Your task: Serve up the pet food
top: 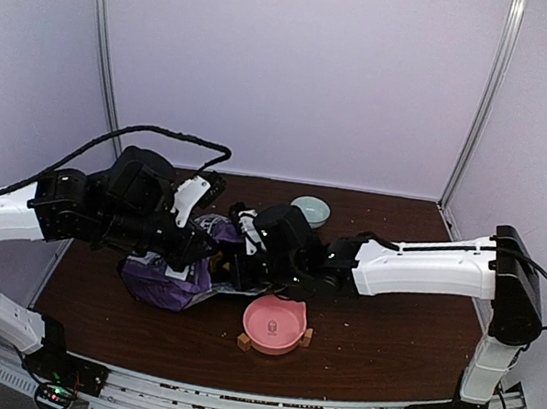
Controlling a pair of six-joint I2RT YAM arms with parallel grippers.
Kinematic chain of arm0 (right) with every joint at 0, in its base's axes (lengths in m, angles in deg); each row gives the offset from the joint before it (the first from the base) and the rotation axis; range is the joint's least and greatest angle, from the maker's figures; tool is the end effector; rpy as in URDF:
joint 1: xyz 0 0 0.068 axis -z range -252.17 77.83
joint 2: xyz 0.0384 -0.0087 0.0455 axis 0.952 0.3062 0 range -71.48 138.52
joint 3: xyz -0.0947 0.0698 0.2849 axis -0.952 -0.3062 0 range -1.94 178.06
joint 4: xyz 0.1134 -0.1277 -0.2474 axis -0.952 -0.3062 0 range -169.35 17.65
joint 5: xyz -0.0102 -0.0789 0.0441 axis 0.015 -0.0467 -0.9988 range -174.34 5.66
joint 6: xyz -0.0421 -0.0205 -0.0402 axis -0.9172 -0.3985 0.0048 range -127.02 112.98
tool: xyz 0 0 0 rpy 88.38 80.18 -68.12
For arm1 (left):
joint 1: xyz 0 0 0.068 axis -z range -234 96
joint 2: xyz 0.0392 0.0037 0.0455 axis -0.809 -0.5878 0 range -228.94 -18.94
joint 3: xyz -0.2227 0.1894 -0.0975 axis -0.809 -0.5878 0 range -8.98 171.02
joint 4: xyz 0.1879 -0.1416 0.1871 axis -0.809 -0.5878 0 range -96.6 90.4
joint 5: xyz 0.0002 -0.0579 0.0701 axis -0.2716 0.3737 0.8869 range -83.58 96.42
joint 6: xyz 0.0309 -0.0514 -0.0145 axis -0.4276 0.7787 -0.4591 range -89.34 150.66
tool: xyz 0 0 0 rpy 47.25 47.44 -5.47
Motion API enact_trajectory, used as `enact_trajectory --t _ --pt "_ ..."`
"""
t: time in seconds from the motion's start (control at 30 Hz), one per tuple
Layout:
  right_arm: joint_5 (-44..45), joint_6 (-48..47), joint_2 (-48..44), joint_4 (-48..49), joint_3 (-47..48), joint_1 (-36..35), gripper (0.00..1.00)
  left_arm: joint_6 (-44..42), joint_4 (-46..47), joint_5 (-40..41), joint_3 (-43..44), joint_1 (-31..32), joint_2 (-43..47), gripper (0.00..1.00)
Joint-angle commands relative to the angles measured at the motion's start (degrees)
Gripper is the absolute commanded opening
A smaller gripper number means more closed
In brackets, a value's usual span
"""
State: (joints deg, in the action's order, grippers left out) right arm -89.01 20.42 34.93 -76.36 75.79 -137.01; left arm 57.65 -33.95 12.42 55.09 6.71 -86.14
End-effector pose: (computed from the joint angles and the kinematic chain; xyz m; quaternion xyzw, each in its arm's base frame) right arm 0.2032 0.4419 0.2518 -0.2996 0.8243 0.3702 0.3062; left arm 0.1453 -0.2492 0.3614 0.2376 0.8638 -0.2722 0.3511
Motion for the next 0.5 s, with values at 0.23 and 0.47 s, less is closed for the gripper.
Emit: enact_trajectory --t 0.23,0.47 --pt "23.7 -4.8 0.4 -7.2 2.6 0.3 0.12 3.0 8.7 1.3 0.8 0.0 0.5 0.0" --pt "6.8 -2.8 7.1 -6.1 4.3 0.1 0.12 2.9 10.3 0.3 0.2 0.0 -1.7 0.0"
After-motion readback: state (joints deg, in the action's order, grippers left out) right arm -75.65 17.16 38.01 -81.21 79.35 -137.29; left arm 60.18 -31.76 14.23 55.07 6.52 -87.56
